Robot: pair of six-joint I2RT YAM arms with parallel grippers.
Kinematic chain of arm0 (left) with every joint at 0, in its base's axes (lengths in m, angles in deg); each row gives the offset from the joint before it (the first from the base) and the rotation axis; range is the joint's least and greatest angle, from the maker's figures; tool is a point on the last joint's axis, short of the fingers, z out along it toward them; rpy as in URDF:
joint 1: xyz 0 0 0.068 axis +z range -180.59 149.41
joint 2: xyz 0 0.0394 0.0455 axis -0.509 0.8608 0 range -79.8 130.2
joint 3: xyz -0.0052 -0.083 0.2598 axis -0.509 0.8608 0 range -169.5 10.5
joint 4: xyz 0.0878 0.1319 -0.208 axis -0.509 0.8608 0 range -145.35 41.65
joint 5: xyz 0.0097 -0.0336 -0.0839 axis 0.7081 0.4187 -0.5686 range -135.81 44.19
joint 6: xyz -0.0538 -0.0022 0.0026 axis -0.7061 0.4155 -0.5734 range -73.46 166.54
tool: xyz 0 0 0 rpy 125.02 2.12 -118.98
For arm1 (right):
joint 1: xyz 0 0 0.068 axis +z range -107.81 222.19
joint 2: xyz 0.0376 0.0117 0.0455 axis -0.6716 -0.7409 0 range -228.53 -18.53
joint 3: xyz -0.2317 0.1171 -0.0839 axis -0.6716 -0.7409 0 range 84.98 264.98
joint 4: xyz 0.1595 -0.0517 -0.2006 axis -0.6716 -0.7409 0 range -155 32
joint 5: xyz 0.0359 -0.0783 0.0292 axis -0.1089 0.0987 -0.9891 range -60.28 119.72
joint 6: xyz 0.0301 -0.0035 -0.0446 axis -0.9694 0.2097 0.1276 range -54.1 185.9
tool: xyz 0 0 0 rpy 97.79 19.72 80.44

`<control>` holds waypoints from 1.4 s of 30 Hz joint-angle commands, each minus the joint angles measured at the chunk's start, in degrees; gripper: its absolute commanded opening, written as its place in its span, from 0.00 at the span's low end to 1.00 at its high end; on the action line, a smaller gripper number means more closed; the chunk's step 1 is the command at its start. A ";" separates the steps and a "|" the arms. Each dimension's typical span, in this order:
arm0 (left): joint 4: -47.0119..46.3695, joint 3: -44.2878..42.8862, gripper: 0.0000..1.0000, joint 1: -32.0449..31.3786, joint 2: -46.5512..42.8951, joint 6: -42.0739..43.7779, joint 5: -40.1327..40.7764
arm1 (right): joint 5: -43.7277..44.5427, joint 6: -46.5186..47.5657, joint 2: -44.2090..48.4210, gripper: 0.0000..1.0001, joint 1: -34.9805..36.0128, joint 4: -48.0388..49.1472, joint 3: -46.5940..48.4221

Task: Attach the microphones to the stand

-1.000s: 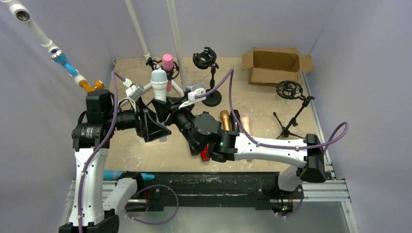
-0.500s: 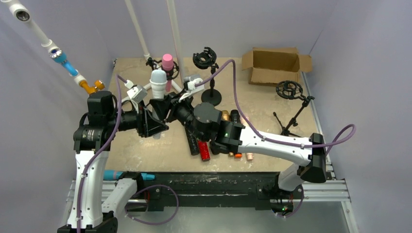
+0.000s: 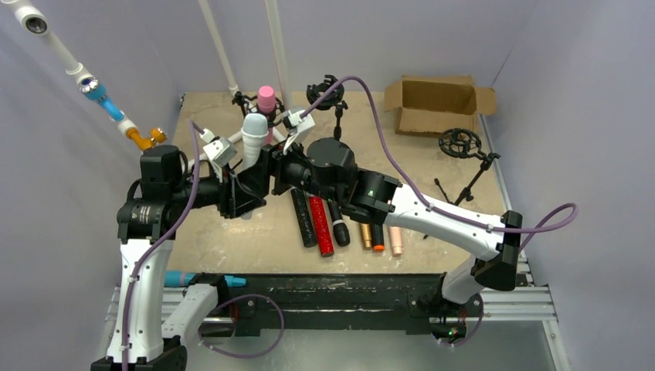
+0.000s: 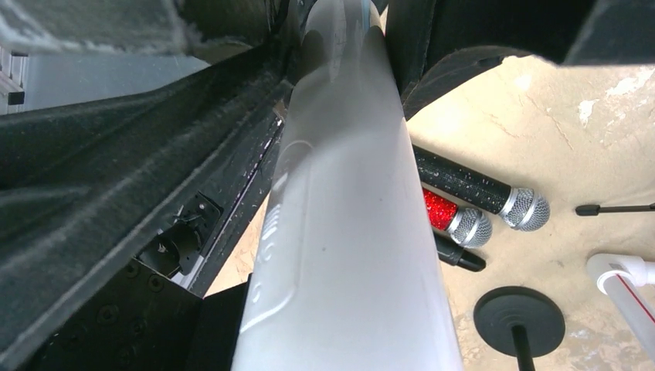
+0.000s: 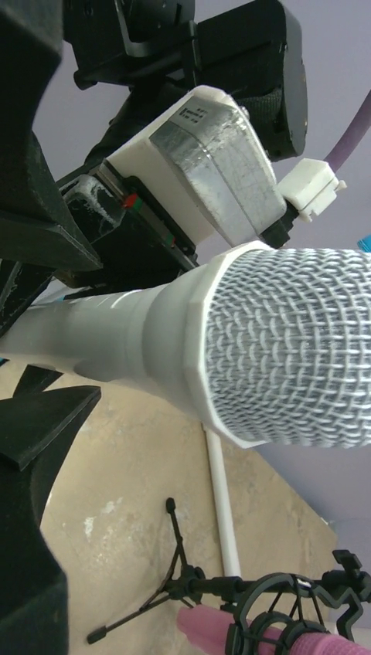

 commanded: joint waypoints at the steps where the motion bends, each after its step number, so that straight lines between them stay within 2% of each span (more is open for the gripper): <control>1: 0.97 -1.24 0.00 -0.91 -0.57 3.50 -0.31 | -2.74 -0.90 -1.42 0.57 0.17 0.42 3.67; 6: 2.61 -1.08 0.00 -1.27 -0.93 5.82 -0.48 | -2.77 -0.61 -2.90 0.53 -0.93 1.17 4.84; 8: 2.80 -1.03 0.00 -1.36 -1.02 6.10 -0.32 | -2.80 -0.33 -3.47 0.47 -1.05 1.35 4.89; 12: 3.04 -1.36 0.01 -1.36 -0.87 6.76 -0.09 | -1.11 0.70 -3.43 0.21 -1.47 2.70 3.60; 13: 2.98 -1.63 0.15 -1.35 -0.67 6.48 0.57 | -0.39 1.46 -3.16 0.15 -1.82 2.74 3.64; 14: 3.04 -1.94 0.36 -1.38 -0.37 5.96 1.57 | 0.71 2.79 -2.73 0.10 -2.40 2.68 3.70; 16: 2.36 -2.60 0.85 -1.36 0.28 4.30 4.45 | 3.13 6.03 -1.69 0.05 -4.32 2.38 4.53; 17: 2.03 -2.99 0.94 -1.39 0.69 3.50 6.31 | 4.41 8.06 -1.16 0.04 -5.55 2.13 5.20; 18: 1.79 -3.46 0.98 -1.36 1.18 2.70 8.02 | 5.82 9.99 -0.64 0.02 -7.13 1.87 5.93; 22: 2.30 -5.31 1.00 -1.41 4.17 0.54 13.01 | 12.15 19.12 0.74 0.00 -13.37 4.70 7.64; 27: 2.44 -6.22 1.00 -1.36 6.66 0.08 14.62 | 15.71 27.82 1.34 0.00 -21.12 19.30 4.15; 34: 1.99 -7.25 1.00 -1.37 8.64 0.33 15.09 | 15.15 29.87 -5.76 0.00 -29.60 29.50 6.17; 42: 1.50 -6.71 1.00 -1.29 9.92 0.49 15.28 | 12.70 33.35 -13.11 0.00 -32.00 40.78 5.40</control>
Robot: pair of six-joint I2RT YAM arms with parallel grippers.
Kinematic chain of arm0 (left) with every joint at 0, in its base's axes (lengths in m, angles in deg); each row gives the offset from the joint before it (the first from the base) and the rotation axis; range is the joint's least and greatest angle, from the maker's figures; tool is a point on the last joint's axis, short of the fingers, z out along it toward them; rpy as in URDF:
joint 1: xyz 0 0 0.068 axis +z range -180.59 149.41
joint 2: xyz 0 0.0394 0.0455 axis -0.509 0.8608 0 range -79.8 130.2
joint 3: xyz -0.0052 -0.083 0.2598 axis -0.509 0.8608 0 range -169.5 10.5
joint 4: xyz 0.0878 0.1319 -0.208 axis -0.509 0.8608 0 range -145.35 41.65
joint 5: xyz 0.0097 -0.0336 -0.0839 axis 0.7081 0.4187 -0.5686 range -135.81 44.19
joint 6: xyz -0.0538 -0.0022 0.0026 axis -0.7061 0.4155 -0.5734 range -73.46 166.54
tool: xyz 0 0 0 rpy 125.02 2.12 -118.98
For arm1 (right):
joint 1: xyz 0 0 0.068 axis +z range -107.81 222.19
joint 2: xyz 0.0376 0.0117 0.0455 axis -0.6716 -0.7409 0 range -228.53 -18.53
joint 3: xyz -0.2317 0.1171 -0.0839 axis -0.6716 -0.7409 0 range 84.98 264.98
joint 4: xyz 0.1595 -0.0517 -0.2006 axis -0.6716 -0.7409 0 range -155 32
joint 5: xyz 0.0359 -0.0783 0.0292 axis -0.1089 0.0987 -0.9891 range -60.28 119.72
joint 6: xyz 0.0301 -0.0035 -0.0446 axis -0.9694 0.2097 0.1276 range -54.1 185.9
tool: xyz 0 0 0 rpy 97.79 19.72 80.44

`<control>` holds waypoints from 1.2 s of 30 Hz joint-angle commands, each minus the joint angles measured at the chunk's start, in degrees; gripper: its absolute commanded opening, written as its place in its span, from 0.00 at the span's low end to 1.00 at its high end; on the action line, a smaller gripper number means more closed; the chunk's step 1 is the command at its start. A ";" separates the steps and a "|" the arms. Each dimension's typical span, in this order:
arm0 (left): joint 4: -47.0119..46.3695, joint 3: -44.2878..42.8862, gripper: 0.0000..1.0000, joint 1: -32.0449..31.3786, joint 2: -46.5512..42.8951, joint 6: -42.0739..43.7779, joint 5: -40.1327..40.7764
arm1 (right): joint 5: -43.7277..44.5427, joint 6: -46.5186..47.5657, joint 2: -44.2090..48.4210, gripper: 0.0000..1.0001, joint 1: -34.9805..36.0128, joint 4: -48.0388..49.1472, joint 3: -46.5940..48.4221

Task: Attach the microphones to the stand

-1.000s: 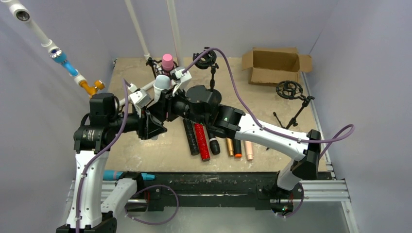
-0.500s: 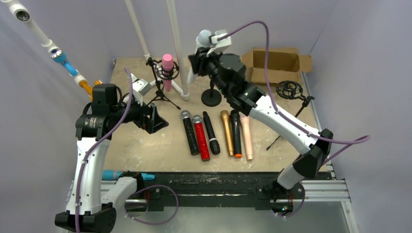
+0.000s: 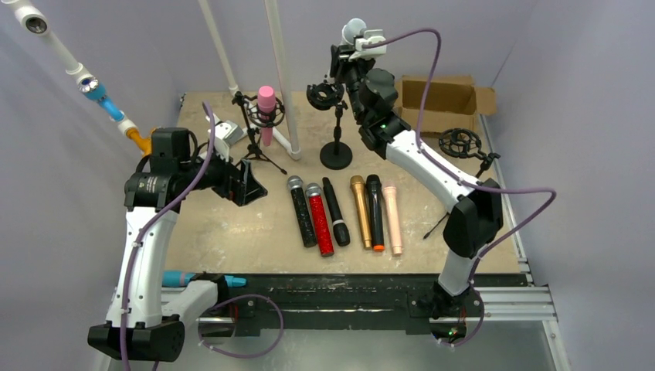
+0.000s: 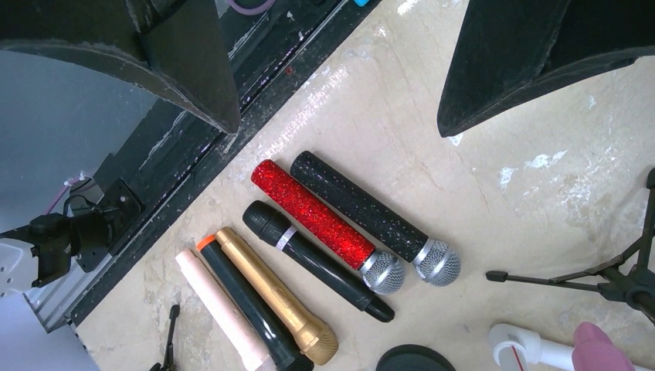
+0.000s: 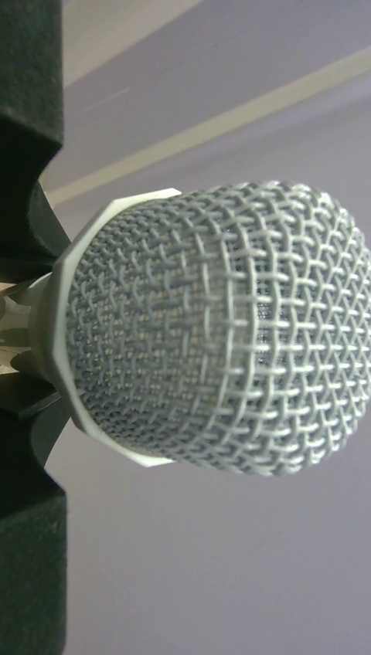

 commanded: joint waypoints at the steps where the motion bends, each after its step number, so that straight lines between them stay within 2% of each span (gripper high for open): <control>1: -1.45 -1.65 1.00 -0.18 0.63 -0.61 0.18 | -1.60 3.65 -2.53 0.00 -0.37 9.89 0.74; 17: -1.02 -0.96 1.00 -0.15 1.31 1.11 0.76 | -2.53 4.14 -8.28 0.00 -0.78 15.39 -1.53; 36: -0.71 -0.27 1.00 -0.16 1.31 2.18 1.07 | -2.36 3.92 -11.57 0.00 -0.84 17.10 -3.29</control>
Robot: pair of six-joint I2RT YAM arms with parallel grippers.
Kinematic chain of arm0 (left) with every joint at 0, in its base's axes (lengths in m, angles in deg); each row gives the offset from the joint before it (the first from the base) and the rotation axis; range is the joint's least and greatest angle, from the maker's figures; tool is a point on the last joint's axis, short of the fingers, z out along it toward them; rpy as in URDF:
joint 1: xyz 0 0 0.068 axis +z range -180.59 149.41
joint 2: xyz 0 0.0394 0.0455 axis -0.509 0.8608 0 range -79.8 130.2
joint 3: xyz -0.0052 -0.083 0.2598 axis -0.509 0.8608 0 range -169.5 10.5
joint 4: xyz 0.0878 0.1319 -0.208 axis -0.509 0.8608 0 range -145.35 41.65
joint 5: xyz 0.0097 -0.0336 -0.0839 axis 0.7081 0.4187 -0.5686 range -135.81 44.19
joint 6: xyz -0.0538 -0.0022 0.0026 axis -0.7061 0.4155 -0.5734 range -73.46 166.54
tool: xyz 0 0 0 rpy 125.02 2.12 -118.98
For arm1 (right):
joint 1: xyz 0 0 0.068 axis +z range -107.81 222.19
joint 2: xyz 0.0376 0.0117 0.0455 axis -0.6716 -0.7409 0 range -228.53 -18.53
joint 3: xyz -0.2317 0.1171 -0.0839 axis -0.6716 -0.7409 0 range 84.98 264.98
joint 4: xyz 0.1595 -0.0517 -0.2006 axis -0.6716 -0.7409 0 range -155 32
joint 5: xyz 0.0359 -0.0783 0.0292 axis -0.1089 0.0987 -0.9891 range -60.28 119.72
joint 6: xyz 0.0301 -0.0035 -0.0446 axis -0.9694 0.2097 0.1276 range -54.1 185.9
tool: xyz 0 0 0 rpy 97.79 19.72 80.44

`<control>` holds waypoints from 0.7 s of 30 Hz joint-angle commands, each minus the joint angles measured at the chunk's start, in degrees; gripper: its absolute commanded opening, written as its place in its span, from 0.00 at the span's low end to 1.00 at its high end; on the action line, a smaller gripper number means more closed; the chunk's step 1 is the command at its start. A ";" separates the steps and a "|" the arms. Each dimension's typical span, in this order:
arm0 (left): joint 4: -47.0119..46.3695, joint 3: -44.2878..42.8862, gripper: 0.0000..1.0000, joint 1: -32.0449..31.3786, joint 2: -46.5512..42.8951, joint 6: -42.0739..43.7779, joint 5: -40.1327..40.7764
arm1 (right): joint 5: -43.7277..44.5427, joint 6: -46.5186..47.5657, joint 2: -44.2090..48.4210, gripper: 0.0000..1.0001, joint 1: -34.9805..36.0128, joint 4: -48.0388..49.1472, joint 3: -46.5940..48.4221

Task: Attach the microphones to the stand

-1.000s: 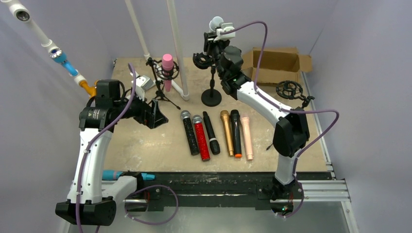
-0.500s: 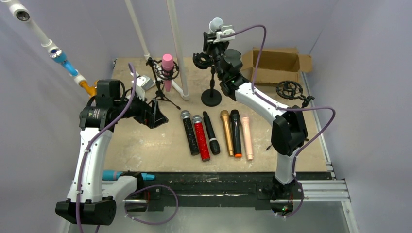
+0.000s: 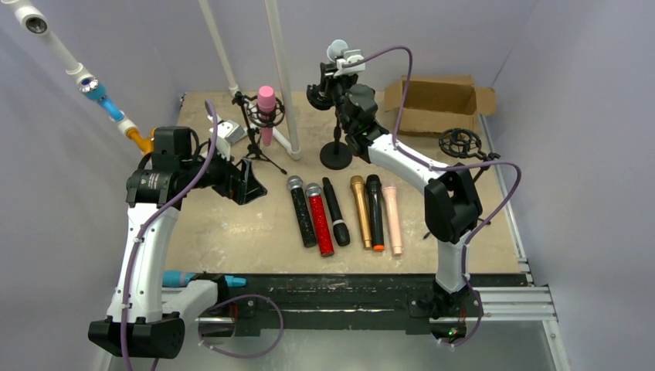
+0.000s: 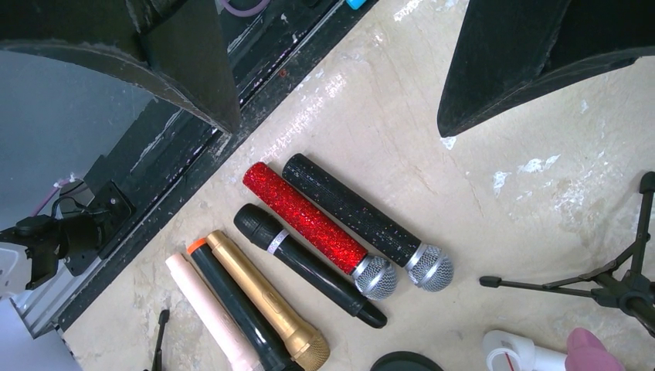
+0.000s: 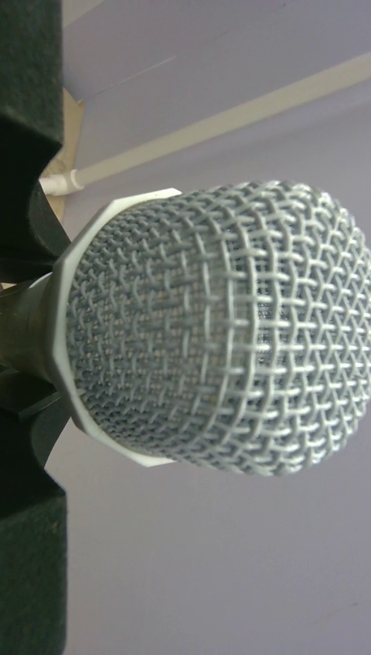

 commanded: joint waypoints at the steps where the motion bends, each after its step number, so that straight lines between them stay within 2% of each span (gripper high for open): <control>1: -0.77 -0.33 1.00 -0.17 -0.05 1.22 0.04 | -0.46 0.57 0.32 0.00 -0.33 3.94 -0.17; 21: -0.29 0.19 1.00 -0.21 -0.23 2.32 0.39 | -0.09 -0.84 -0.15 0.00 -0.31 7.74 -3.32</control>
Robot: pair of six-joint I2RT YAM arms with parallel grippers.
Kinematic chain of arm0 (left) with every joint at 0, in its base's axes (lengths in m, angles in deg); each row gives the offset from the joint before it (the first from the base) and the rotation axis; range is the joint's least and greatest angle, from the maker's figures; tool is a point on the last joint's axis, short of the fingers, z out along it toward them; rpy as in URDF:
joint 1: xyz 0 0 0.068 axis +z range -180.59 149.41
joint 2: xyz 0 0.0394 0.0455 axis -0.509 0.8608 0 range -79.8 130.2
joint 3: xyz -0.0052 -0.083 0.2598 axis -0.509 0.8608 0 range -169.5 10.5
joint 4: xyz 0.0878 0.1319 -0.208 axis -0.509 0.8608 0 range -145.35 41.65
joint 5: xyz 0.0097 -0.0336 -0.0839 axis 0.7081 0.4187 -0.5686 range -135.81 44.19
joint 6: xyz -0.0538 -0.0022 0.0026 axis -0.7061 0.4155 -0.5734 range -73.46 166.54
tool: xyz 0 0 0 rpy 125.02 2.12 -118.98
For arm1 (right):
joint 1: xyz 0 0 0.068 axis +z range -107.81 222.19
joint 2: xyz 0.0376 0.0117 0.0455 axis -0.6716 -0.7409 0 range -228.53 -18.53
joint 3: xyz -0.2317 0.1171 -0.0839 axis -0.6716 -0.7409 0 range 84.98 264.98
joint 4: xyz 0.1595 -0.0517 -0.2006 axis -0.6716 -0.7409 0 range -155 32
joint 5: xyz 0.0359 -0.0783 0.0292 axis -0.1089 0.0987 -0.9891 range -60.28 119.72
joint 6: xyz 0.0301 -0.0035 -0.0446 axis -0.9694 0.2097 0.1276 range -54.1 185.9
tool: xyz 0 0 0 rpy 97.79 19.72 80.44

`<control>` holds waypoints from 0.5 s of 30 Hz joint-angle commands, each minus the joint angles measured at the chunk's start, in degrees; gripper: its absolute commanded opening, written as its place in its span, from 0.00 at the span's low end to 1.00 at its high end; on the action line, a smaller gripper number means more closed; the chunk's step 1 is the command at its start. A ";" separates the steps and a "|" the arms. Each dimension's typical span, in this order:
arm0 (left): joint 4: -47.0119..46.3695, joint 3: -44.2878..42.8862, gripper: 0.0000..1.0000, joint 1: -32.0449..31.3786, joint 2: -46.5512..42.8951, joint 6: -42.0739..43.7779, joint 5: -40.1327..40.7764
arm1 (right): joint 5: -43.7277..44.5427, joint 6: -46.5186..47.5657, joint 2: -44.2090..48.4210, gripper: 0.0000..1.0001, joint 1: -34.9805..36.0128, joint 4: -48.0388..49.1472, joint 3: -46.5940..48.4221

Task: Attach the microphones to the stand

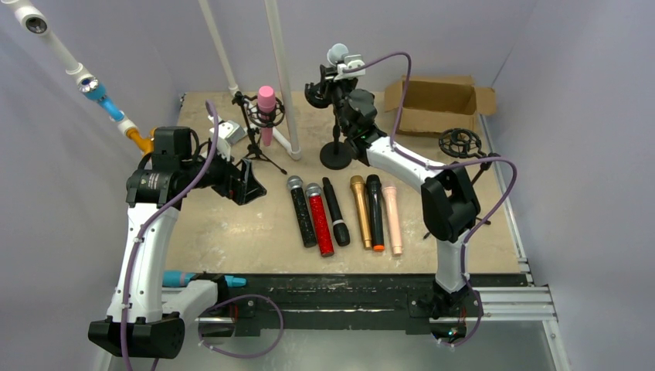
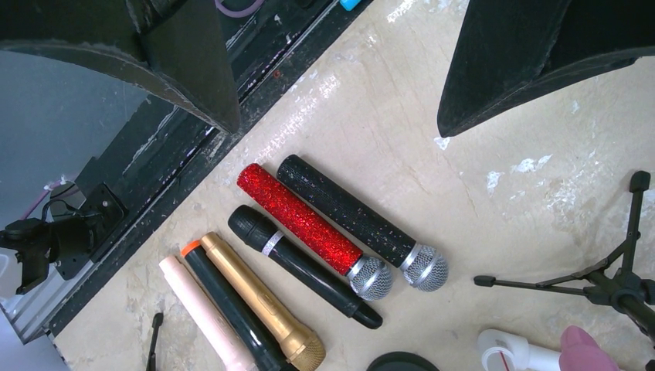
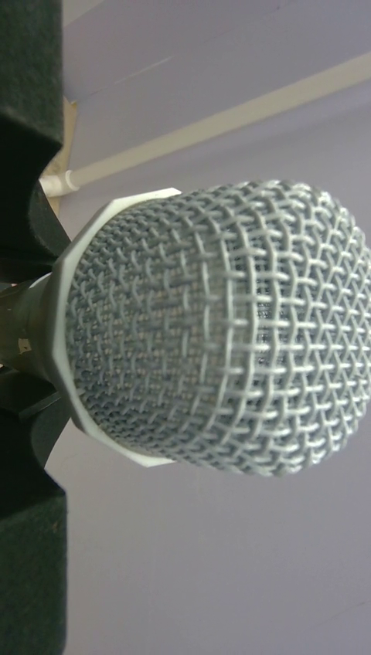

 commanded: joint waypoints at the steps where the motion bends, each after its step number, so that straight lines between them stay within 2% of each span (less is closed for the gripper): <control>1: -0.42 0.17 1.00 -0.16 -0.18 1.33 -0.02 | -0.16 -0.97 1.04 0.00 -0.32 4.23 -1.76; 15: -0.69 0.70 1.00 -0.15 0.28 1.32 -0.24 | -2.32 -2.06 4.13 0.00 -0.27 4.99 -4.23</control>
